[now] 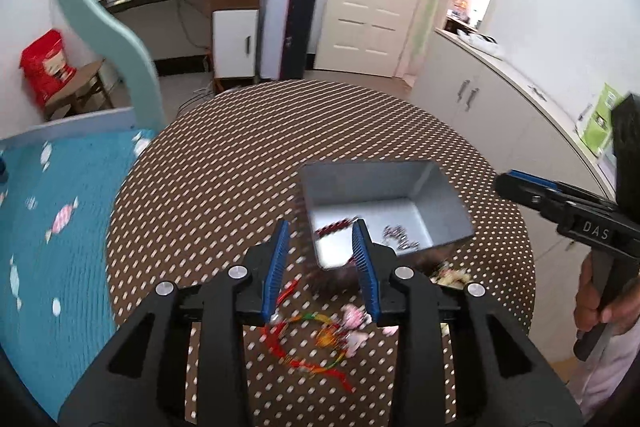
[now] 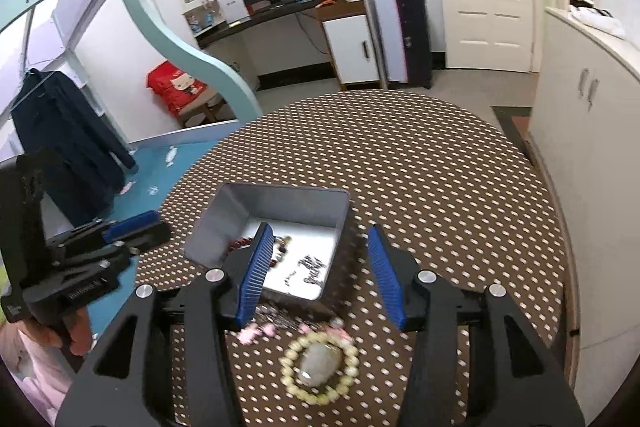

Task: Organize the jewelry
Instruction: 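Move both grippers back to the pile and grasp the red cord bracelet with the left gripper, then grasp the pearl bead bracelet with the right gripper while the left gripper lifts the red cord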

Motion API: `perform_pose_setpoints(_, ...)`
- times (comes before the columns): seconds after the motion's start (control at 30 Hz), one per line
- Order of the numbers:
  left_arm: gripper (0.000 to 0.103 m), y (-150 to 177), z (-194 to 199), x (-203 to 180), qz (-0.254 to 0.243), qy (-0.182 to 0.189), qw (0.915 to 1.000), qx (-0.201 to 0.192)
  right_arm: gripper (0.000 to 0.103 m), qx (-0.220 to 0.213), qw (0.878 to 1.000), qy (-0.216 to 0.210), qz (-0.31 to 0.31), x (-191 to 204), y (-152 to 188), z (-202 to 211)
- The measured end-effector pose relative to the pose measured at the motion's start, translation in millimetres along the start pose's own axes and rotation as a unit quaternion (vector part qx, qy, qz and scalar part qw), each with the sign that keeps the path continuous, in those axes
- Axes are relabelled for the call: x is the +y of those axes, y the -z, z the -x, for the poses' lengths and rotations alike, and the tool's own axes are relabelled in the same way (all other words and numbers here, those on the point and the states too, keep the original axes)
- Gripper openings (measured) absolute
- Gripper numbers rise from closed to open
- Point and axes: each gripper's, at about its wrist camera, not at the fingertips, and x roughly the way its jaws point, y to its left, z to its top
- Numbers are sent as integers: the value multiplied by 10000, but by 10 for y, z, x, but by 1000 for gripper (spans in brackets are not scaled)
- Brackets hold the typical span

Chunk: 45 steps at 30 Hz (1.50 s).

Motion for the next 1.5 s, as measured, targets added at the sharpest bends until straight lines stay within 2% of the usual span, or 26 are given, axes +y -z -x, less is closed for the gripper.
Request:
perform_pose_setpoints(0.23, 33, 340, 51, 177, 84, -273, 9990, 338, 47, 222, 9993, 284, 114, -84, 320, 28)
perform_pose_setpoints(0.47, 33, 594, -145, 191, 221, -385, 9953, 859, 47, 769, 9968, 216, -15, -114, 666, -191)
perform_pose_setpoints(0.73, 33, 741, -354, 176, 131, -670, 9910, 1150, 47, 955, 9950, 220, -172, -129, 838, -276)
perform_pose_setpoints(0.8, 33, 758, -371, 152, 0, -812, 9906, 1104, 47, 961, 9947, 324, -158, -145, 857, -273)
perform_pose_setpoints(0.83, 27, 751, -372, 146, -40, -844, 9905, 1087, 47, 969, 9946, 340, -162, -154, 859, -272)
perform_pose_setpoints(0.87, 14, 755, -371, 141, -77, -882, 9904, 1059, 47, 973, 9945, 341, -169, -162, 863, -269)
perform_pose_setpoints(0.9, 7, 761, -373, 136, -114, -845, 9909, 1038, 47, 972, 9945, 349, -173, -170, 864, -269)
perform_pose_setpoints(1.03, 3, 767, -358, 156, -52, -706, 9928, 962, 46, 946, 9942, 497, 84, -97, 871, -313)
perform_pose_setpoints(1.1, 3, 777, -332, 206, 110, -458, 9944, 945, 41, 894, 9931, 669, 357, -36, 879, -335)
perform_pose_setpoints(1.33, 3, 678, -203, 319, 355, -38, 9968, 715, 10, 812, 9887, 821, 960, 103, 918, -430)
perform_pose_setpoints(1.5, 3, 623, -65, 299, 397, 77, 9978, 532, 9, 811, 9898, 749, 901, 90, 907, -472)
